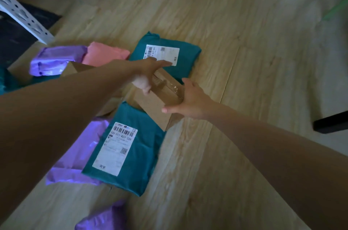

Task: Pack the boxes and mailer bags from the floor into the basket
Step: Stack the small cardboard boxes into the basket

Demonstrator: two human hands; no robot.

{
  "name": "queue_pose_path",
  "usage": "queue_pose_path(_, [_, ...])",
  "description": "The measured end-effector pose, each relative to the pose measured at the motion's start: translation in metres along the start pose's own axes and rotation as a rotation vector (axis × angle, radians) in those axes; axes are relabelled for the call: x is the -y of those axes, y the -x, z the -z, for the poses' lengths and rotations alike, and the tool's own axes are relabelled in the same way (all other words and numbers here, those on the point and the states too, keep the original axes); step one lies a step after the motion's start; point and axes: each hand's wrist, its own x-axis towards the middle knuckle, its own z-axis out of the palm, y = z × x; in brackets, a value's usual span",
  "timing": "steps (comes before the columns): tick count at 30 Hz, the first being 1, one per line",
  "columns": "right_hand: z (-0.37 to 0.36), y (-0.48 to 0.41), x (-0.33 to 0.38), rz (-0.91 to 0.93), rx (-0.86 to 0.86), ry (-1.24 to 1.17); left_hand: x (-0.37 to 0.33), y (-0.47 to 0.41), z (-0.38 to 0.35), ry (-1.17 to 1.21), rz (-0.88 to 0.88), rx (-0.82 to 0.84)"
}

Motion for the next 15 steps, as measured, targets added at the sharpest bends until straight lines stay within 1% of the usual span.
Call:
queue_pose_path(3, [-0.005, -0.004, 0.0, 0.042, -0.024, -0.071, -0.004, -0.005, -0.002, -0.079, -0.018, 0.044])
queue_pose_path(6, [-0.003, -0.001, -0.001, 0.085, -0.071, -0.06, -0.009, -0.003, -0.001, -0.176, -0.03, 0.106])
queue_pose_path(8, [0.001, 0.004, -0.002, 0.128, -0.085, -0.031, -0.012, 0.005, 0.001, -0.183, -0.017, 0.122])
queue_pose_path(11, [0.008, 0.017, 0.0, 0.185, -0.067, 0.002, -0.013, 0.023, 0.004, -0.143, -0.012, 0.114])
queue_pose_path(15, [0.017, 0.042, 0.014, 0.273, -0.033, 0.11, -0.011, 0.06, 0.005, -0.106, 0.021, 0.046])
